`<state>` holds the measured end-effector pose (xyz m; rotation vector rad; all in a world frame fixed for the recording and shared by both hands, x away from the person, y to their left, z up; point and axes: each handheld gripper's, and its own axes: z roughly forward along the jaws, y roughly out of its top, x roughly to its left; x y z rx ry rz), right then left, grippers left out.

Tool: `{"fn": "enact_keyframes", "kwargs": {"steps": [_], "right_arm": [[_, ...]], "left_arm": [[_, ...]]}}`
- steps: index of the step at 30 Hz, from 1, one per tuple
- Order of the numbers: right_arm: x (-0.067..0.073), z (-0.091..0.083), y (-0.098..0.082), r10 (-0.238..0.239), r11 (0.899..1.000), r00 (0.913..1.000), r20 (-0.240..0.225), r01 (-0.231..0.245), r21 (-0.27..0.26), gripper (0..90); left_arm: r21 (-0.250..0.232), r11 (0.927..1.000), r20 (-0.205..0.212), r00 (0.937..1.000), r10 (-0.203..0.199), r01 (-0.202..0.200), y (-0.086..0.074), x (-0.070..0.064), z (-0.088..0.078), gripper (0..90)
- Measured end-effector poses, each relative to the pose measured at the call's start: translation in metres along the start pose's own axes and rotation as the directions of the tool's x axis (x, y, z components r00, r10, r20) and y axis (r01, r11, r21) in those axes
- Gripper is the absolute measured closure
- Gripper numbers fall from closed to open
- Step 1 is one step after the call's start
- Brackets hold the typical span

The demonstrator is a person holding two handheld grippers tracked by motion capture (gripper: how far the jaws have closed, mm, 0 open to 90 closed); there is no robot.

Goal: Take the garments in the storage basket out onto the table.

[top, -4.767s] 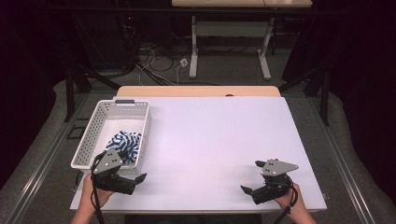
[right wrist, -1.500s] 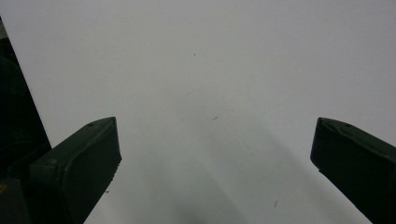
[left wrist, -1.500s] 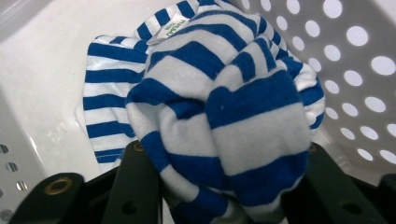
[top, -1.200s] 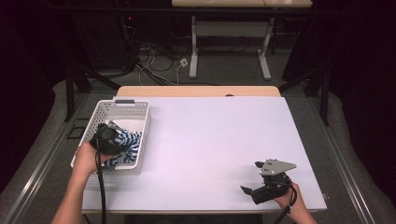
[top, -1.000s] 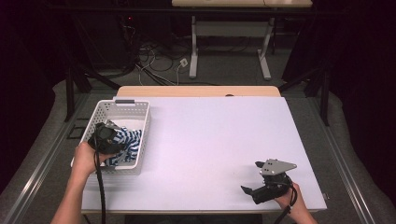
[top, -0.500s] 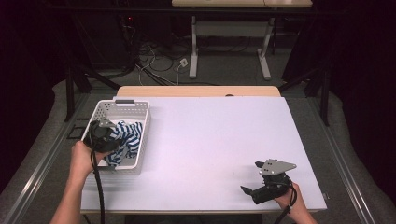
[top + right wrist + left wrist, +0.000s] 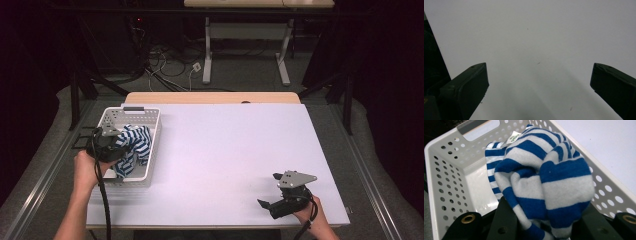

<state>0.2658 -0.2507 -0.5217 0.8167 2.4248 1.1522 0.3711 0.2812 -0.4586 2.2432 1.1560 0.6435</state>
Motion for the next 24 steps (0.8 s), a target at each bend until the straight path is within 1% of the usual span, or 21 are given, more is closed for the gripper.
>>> {"fn": "enact_keyframes", "kwargs": {"steps": [3,4,5,7,8,9,10,11,12,13,15,17,19,21,22,24], "right_arm": [[0.0,0.0,0.0,0.0,1.0,1.0,-0.001,0.0,-0.001,1.5],[0.0,0.0,0.0,0.001,1.0,1.0,-0.001,-0.001,-0.003,1.6],[0.0,0.0,0.0,0.001,1.0,1.0,-0.001,-0.001,-0.003,1.6],[0.0,0.001,0.0,0.008,1.0,1.0,-0.004,-0.008,0.003,1.6],[0.0,0.0,0.0,0.01,1.0,1.0,0.002,-0.01,0.002,1.6],[0.0,0.0,0.0,0.01,1.0,1.0,0.002,-0.01,0.002,1.6],[0.0,0.001,-0.001,0.009,1.0,0.9999,0.005,-0.009,-0.009,1.6],[0.0,0.0,0.0,0.006,1.0,1.0,0.002,-0.006,0.005,1.6],[0.0,0.001,0.0,0.012,1.0,0.9999,0.001,-0.012,0.006,1.6],[0.001,0.002,-0.001,0.015,1.0,0.9999,0.003,-0.015,-0.008,1.6],[0.001,0.001,0.0,0.004,1.0,1.0,0.006,-0.004,0.003,1.6],[0.0,0.001,0.0,0.004,1.0,1.0,0.002,-0.004,0.003,1.6],[0.0,0.001,0.0,0.0,1.0,1.0,0.001,0.0,0.002,1.6],[0.001,0.001,-0.001,-0.001,1.0,1.0,0.004,0.001,-0.001,1.6],[0.001,0.001,-0.001,-0.001,1.0,1.0,0.004,0.001,-0.001,1.6],[0.001,0.001,0.0,-0.003,1.0,1.0,0.005,0.003,-0.002,1.6]], "left_arm": [[-0.012,0.9999,-0.002,1.0,-0.009,0.009,0.0,-0.001,0.0,72.2],[-0.019,0.9998,-0.014,0.9999,0.003,-0.003,0.001,-0.001,-0.001,72.3],[-0.019,0.9998,-0.014,0.9999,0.003,-0.003,0.001,-0.001,-0.001,72.3],[-0.019,0.9998,-0.007,1.0,0.004,-0.004,0.001,0.0,-0.001,72.2],[-0.017,0.9999,0.005,1.0,0.001,-0.001,0.001,0.0,0.0,72.3],[-0.017,0.9999,0.005,1.0,0.001,-0.001,0.001,0.0,0.0,72.2],[-0.013,0.9999,0.01,0.9999,0.005,-0.004,0.003,0.0,0.001,72.2],[-0.013,0.9999,0.01,0.9999,0.005,-0.004,0.003,0.0,0.001,72.2],[-0.005,0.9997,0.01,0.9997,0.024,-0.024,0.006,0.0,0.001,72.2],[-0.005,0.9997,0.01,0.9997,0.024,-0.024,0.006,0.0,0.001,72.1],[-0.002,0.9993,0.025,0.999,0.038,-0.038,0.013,-0.002,0.0,72.1],[0.0,0.9992,0.026,0.9988,0.041,-0.041,0.015,-0.003,-0.001,72.0],[0.009,0.9981,0.042,0.9973,0.06,-0.061,0.021,-0.002,-0.002,72.0],[0.003,0.9979,0.042,0.997,0.065,-0.065,0.023,-0.002,-0.002,72.0],[0.013,0.9976,0.046,0.9966,0.068,-0.068,0.025,-0.001,-0.003,72.0],[0.016,0.9975,0.06,0.9959,0.068,-0.069,0.03,0.001,-0.003,71.9]]}}
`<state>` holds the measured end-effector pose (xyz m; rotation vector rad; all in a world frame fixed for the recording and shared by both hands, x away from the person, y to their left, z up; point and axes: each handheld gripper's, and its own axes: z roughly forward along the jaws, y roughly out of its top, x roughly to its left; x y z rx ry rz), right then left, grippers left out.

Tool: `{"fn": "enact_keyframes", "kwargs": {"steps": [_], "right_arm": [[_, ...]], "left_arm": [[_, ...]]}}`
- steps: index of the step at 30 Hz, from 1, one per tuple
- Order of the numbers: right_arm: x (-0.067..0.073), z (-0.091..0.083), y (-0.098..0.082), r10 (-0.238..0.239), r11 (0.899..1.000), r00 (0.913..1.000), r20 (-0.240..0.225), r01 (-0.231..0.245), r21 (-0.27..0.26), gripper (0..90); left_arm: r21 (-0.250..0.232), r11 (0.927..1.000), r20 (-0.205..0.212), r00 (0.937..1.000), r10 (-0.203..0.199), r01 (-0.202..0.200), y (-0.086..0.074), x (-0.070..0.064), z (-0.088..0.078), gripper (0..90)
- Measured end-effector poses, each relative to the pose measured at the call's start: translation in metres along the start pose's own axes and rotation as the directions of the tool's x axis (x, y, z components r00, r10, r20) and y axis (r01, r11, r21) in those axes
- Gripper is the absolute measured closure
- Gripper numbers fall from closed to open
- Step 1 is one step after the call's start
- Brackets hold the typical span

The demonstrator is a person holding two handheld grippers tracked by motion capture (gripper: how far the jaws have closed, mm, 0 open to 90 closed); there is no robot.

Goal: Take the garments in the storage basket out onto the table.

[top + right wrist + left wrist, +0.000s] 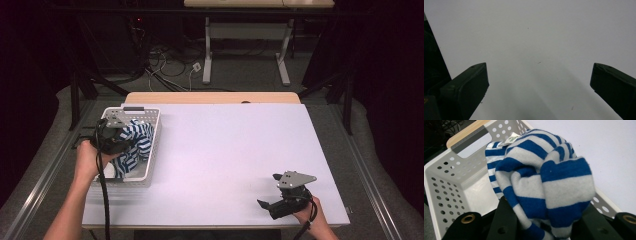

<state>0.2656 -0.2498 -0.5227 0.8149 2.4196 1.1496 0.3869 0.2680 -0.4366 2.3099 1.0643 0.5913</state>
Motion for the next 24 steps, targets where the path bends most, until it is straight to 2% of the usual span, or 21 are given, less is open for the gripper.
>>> {"fn": "enact_keyframes", "kwargs": {"steps": [7,14,24], "right_arm": [[-0.001,0.0,0.0,0.002,1.0,1.0,-0.007,-0.002,0.002,1.6],[-0.001,0.0,0.0,0.002,1.0,1.0,-0.004,-0.002,0.007,1.6],[-0.001,0.0,0.0,0.006,1.0,1.0,-0.003,-0.005,0.013,1.6]], "left_arm": [[-0.012,0.9999,0.002,1.0,0.002,-0.002,0.009,0.005,-0.006,72.0],[-0.018,0.9998,0.024,0.9997,0.007,-0.006,0.019,0.007,-0.014,72.1],[-0.042,0.9987,0.032,0.999,0.032,-0.03,0.039,0.008,-0.028,72.2]]}}
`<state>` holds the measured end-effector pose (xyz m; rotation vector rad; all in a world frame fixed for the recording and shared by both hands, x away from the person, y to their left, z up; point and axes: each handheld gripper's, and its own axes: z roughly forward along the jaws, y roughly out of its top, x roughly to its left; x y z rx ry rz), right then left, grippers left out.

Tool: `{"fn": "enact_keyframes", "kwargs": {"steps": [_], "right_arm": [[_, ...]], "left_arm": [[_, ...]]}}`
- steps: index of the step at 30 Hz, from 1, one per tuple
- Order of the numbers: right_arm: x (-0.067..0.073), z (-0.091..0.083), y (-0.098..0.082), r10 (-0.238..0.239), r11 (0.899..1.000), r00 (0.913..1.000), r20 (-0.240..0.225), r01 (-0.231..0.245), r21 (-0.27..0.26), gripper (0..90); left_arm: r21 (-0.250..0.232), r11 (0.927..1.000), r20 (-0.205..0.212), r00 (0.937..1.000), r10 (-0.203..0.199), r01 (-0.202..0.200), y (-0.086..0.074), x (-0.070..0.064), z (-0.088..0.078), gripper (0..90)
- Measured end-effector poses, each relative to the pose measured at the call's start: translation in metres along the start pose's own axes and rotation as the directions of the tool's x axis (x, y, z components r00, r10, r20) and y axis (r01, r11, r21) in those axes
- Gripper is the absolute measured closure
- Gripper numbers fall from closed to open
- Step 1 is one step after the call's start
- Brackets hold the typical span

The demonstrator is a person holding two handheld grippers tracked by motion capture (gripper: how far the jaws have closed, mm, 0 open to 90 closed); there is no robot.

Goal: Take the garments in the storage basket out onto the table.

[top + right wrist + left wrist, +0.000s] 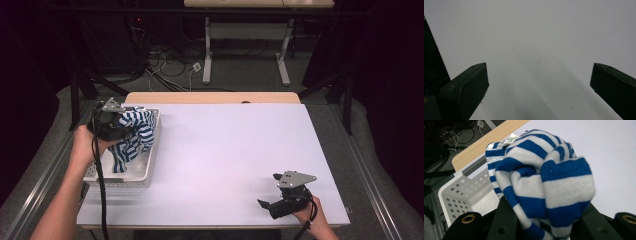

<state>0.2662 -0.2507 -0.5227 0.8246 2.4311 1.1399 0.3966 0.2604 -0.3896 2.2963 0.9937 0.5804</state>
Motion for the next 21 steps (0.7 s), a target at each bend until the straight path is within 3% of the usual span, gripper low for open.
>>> {"fn": "enact_keyframes", "kwargs": {"steps": [5,21], "right_arm": [[0.0,0.0,0.0,-0.002,1.0,1.0,0.001,0.002,-0.001,1.7],[0.0,0.001,0.0,-0.003,1.0,1.0,0.001,0.003,-0.001,1.7]], "left_arm": [[-0.029,0.9996,0.046,0.9989,-0.005,0.006,0.008,0.002,-0.007,72.2],[-0.061,0.9969,0.054,0.9972,0.052,-0.049,0.036,-0.003,-0.022,72.2]]}}
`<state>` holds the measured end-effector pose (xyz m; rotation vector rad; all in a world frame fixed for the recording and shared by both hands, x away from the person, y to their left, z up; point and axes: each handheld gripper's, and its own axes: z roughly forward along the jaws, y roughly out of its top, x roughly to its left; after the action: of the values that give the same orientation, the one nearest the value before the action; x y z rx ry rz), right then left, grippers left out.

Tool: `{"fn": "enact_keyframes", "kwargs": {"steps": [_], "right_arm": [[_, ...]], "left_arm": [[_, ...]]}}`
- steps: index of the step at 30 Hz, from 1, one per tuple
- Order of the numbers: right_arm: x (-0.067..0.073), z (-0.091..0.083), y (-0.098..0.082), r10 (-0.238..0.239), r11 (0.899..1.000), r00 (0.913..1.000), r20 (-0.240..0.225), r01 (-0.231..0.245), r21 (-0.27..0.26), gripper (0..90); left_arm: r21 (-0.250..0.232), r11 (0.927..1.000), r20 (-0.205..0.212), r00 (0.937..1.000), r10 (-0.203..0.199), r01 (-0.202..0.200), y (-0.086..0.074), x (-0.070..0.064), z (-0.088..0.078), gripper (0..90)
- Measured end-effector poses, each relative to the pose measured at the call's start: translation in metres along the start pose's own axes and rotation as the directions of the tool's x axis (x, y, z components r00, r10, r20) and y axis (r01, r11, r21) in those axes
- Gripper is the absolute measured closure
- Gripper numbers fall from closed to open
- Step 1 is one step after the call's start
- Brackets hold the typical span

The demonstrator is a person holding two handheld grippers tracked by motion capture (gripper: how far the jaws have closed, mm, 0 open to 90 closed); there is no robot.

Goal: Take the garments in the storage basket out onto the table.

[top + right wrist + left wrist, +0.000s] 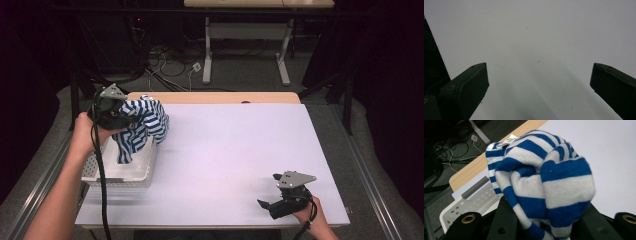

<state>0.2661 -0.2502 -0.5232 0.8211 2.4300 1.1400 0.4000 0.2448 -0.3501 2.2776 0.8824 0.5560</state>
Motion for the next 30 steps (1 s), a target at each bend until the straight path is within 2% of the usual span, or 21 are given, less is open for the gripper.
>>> {"fn": "enact_keyframes", "kwargs": {"steps": [4,14,16,24,30], "right_arm": [[0.0,0.0,0.0,0.0,1.0,1.0,0.0,0.0,0.0,1.7],[0.0,0.0,0.0,0.0,1.0,1.0,0.001,0.0,0.0,1.8],[0.0,0.0,0.0,0.0,1.0,1.0,0.002,0.0,0.0,1.8],[0.0,0.0,0.0,0.0,1.0,1.0,0.001,0.0,0.0,1.8],[0.0,0.0,0.0,0.0,1.0,1.0,-0.004,0.0,0.0,1.8]], "left_arm": [[-0.016,0.9999,0.002,1.0,0.0,0.0,0.005,-0.003,-0.002,72.2],[-0.033,0.9985,0.017,0.9989,0.043,-0.042,0.02,-0.013,-0.008,72.2],[-0.043,0.9984,0.022,0.9991,0.037,-0.036,0.021,-0.015,-0.007,72.1],[-0.041,0.9973,0.038,0.9973,0.063,-0.062,0.027,-0.021,-0.005,72.2],[-0.057,0.9956,0.046,0.9959,0.077,-0.074,0.031,-0.027,-0.004,72.1]]}}
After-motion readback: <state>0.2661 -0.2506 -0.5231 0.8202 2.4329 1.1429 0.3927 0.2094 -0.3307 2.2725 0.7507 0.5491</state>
